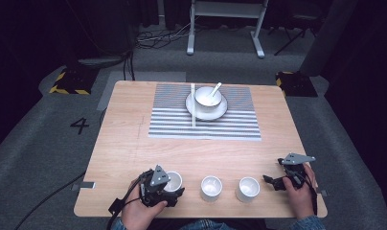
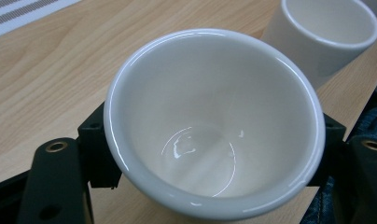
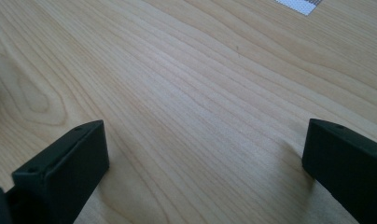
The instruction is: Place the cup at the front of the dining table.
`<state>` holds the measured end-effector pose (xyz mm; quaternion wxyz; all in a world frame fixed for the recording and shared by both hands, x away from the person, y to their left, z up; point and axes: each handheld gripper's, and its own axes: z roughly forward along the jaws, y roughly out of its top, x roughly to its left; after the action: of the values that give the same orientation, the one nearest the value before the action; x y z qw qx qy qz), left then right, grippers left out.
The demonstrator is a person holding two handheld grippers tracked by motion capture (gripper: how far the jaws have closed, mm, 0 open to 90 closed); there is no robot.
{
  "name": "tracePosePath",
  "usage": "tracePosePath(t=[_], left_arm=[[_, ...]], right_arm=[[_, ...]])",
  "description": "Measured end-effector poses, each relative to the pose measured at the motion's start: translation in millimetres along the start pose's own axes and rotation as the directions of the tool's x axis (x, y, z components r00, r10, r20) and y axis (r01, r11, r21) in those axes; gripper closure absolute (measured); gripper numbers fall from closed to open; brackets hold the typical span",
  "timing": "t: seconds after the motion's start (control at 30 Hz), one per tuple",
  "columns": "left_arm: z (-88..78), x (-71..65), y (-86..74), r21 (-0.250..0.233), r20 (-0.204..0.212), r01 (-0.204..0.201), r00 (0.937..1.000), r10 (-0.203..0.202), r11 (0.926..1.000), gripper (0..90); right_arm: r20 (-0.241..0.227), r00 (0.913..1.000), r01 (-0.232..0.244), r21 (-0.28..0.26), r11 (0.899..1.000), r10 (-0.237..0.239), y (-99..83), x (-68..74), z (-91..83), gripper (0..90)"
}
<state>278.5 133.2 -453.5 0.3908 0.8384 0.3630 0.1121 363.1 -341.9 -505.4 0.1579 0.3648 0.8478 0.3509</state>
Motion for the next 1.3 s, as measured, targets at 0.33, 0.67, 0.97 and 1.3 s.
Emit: tracePosePath(t=[0.33, 0.67, 0.97, 1.3], left_arm=[[-15.1, 13.0, 21.9, -0.038, -0.011, 0.001, 0.9999, -0.001, 0.9993, 26.6], [-20.8, 27.6, 45.7, -0.053, -0.013, -0.016, 0.9998, 0.016, 0.9985, 26.6], [-21.7, 43.0, 65.7, -0.067, -0.021, 0.004, 0.9998, -0.005, 0.9977, 26.6], [-22.0, 60.8, 88.7, -0.105, -0.055, 0.01, 0.9983, -0.016, 0.9944, 26.6]], right_arm=[[0.0, 1.0, 0.0, 0.0, 1.0, 0.0, 0.0, 0.0, 0.0, 0.5], [0.0, 1.0, 0.0, 0.0, 1.0, 0.0, 0.0, 0.0, 0.0, 0.5], [0.002, 1.0, -0.007, 0.002, 1.0, 0.007, -0.1, 0.3, -0.1, 0.4], [0.005, 0.9999, -0.01, 0.001, 1.0, 0.01, -0.2, 0.6, -0.1, 0.4]])
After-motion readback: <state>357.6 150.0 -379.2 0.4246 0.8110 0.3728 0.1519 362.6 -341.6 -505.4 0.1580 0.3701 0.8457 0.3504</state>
